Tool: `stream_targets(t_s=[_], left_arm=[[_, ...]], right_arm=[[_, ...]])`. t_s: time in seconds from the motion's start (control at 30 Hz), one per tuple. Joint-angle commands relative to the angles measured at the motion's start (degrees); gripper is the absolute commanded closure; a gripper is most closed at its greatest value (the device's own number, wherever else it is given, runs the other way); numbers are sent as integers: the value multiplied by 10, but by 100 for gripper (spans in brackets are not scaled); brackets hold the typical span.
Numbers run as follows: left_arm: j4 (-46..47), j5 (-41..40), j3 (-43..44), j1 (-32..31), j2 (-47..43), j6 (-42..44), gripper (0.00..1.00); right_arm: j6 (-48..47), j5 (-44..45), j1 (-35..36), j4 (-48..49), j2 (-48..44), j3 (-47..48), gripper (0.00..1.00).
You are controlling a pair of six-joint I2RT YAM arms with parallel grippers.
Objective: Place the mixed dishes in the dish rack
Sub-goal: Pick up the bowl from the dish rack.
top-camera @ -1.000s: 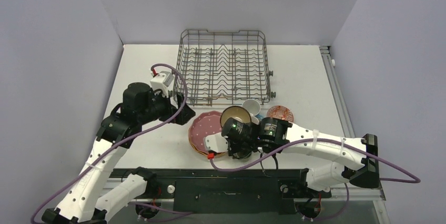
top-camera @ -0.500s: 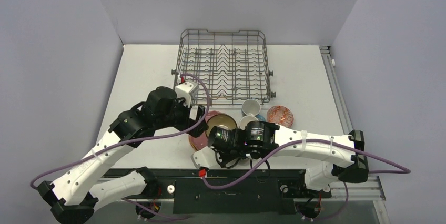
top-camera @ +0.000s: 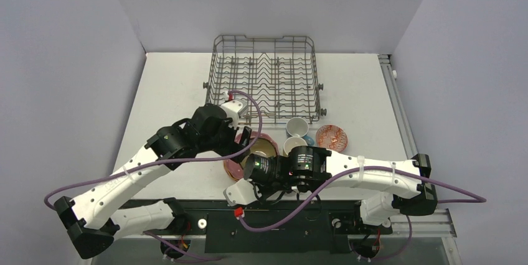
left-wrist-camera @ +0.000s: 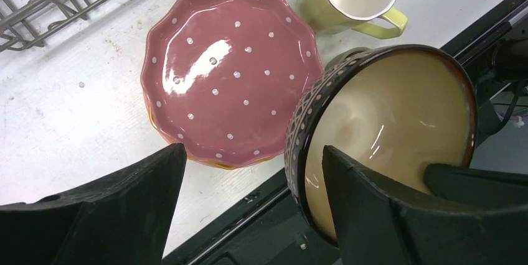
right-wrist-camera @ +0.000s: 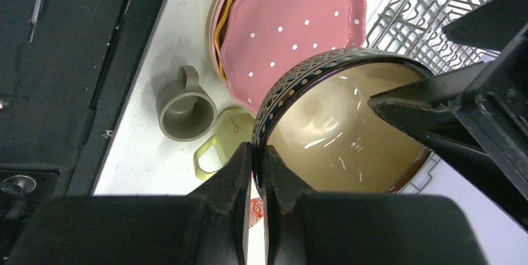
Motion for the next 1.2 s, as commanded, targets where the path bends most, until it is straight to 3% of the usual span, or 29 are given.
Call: stream_targets(t_s=[0.0,0.17,0.47,0.63,0.87,1.03,1.17], left_arm=[[13,-1,15,-7,10,2,29],[21,9,13,-12,17,2,45],[30,32,12,-15,18,-2,100],[42,34,5,-17,7,-7,100],[55,25,-9,-15,-1,-14,100],[67,15,-21,-6,0,-17,100],[81,19,-33,17,1,-19,100]], right_arm=[[-13,31,7,21,-10,34,100],[-9,43,7,29,-13,25,100],[-1,52,7,43,-21,12,100],[18,67,6,56,-26,8,97],[64,95,-11,80,-54,-9,80],[94,110,-33,122,-102,-51,76],[131,101,-62,157,-145,-92,63]])
